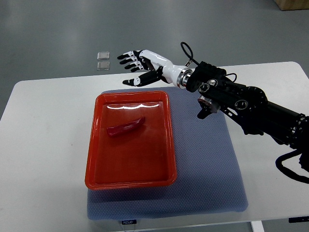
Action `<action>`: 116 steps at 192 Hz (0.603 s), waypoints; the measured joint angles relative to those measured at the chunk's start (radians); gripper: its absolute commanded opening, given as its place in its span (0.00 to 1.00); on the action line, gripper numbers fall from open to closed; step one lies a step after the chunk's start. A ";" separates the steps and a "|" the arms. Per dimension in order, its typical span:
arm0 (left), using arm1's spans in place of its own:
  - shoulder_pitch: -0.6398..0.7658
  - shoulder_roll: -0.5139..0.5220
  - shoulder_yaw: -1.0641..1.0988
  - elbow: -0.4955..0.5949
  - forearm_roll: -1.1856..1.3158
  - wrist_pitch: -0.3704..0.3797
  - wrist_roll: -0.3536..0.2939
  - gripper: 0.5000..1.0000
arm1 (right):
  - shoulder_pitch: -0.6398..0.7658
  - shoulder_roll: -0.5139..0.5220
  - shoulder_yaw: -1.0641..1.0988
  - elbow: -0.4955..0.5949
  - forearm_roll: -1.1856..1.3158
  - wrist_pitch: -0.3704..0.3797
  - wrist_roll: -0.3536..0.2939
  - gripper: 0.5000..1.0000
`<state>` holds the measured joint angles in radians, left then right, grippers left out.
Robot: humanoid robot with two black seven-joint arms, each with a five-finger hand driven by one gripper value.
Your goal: Place red pepper on red tray
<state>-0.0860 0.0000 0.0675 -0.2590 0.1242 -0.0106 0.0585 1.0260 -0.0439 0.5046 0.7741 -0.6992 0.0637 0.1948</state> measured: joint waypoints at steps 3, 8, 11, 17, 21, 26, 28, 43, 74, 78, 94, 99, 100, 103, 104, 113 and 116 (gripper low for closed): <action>0.000 0.000 0.000 0.000 0.000 0.000 0.000 1.00 | -0.011 0.000 0.036 0.000 0.017 0.000 0.000 0.64; 0.000 0.000 0.000 0.000 0.000 0.000 0.000 1.00 | -0.031 0.000 0.097 0.000 0.049 0.000 0.000 0.65; 0.000 0.000 0.000 0.000 0.000 0.000 0.000 1.00 | -0.043 0.001 0.135 0.000 0.069 0.000 0.000 0.65; 0.000 0.000 0.000 0.000 0.000 0.000 0.000 1.00 | -0.069 0.003 0.208 0.000 0.111 0.001 0.000 0.70; 0.000 0.000 0.000 0.000 0.000 0.000 0.000 1.00 | -0.089 0.004 0.263 0.000 0.145 0.002 0.000 0.73; 0.000 0.000 -0.001 0.000 0.000 0.000 0.000 1.00 | -0.108 0.006 0.314 0.000 0.181 0.005 0.000 0.74; 0.000 0.000 -0.001 0.000 0.000 0.000 0.000 1.00 | -0.116 0.006 0.334 0.000 0.196 0.005 0.000 0.76; 0.000 0.000 -0.001 0.000 0.000 0.000 0.000 1.00 | -0.177 0.008 0.466 -0.001 0.320 0.012 0.000 0.82; 0.000 0.000 -0.002 0.000 0.002 0.000 0.000 1.00 | -0.264 0.007 0.557 -0.003 0.504 0.057 0.000 0.83; 0.000 0.000 -0.002 0.000 0.002 0.000 0.000 1.00 | -0.273 0.007 0.560 -0.004 0.514 0.062 0.000 0.83; 0.000 0.000 -0.001 0.000 0.002 0.000 0.000 1.00 | -0.303 0.004 0.567 -0.004 0.537 0.081 0.003 0.83; 0.000 0.000 -0.001 0.000 0.002 0.000 0.000 1.00 | -0.310 0.003 0.568 -0.004 0.542 0.084 0.005 0.83; 0.000 0.000 -0.001 0.000 0.002 0.000 0.000 1.00 | -0.312 0.002 0.568 -0.004 0.543 0.084 0.006 0.83; 0.000 0.000 -0.001 0.000 0.002 0.000 0.000 1.00 | -0.316 0.001 0.569 -0.004 0.545 0.086 0.008 0.83; 0.000 0.000 -0.001 0.000 0.002 0.000 0.000 1.00 | -0.318 0.001 0.569 -0.004 0.546 0.086 0.008 0.83; 0.000 0.000 0.000 0.000 0.002 0.000 0.000 1.00 | -0.334 -0.001 0.569 -0.004 0.554 0.092 0.013 0.83; 0.000 0.000 0.000 0.000 0.002 0.000 0.000 1.00 | -0.340 -0.002 0.569 -0.004 0.555 0.094 0.014 0.83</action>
<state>-0.0860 0.0000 0.0672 -0.2595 0.1260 -0.0106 0.0582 0.6865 -0.0458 1.0734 0.7699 -0.1441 0.1576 0.2085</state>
